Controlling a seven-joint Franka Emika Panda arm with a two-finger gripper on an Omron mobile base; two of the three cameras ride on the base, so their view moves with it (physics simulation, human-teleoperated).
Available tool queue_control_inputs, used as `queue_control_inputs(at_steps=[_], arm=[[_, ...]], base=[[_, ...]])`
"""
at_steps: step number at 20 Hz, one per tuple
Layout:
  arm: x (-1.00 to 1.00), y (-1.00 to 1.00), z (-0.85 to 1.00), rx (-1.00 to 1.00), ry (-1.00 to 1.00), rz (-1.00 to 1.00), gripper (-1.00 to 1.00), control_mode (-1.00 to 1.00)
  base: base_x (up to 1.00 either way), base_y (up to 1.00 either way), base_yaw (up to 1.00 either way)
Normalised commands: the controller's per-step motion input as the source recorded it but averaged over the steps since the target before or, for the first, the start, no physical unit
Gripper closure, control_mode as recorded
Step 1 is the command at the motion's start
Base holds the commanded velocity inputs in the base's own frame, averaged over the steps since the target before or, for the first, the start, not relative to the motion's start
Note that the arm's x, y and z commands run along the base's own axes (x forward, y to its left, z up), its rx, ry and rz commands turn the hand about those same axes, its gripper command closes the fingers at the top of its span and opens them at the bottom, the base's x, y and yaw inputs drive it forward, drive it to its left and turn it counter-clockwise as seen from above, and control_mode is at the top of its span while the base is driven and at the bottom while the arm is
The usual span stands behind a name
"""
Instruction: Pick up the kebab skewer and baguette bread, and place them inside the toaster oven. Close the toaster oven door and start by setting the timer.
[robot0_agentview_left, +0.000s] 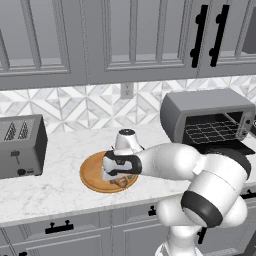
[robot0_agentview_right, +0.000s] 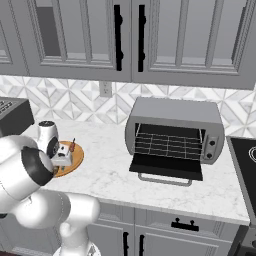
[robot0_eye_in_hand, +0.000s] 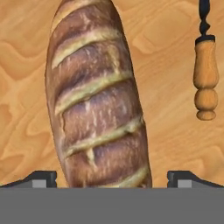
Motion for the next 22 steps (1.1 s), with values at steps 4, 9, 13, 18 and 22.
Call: queue_control_inputs(at_steps=[4, 9, 13, 18, 22], arm=[[-0.15, 0.01, -0.12, 0.00, 0.00, 0.00, 1.00, -1.00], [-0.25, -0.10, -0.04, 0.00, 0.00, 0.00, 1.00, -1.00], [-0.24, -0.16, 0.07, 0.01, 0.00, 0.00, 1.00, -1.00], [-0.05, -0.08, 0.79, 0.07, -0.05, 0.00, 1.00, -1.00], [-0.30, -0.17, 0.99, 0.09, -0.08, 0.00, 1.00, -1.00]], base=[[0.00, 0.00, 0.00], [0.00, 0.00, 0.00], [0.00, 0.00, 0.00], [0.00, 0.00, 0.00], [0.00, 0.00, 0.00]])
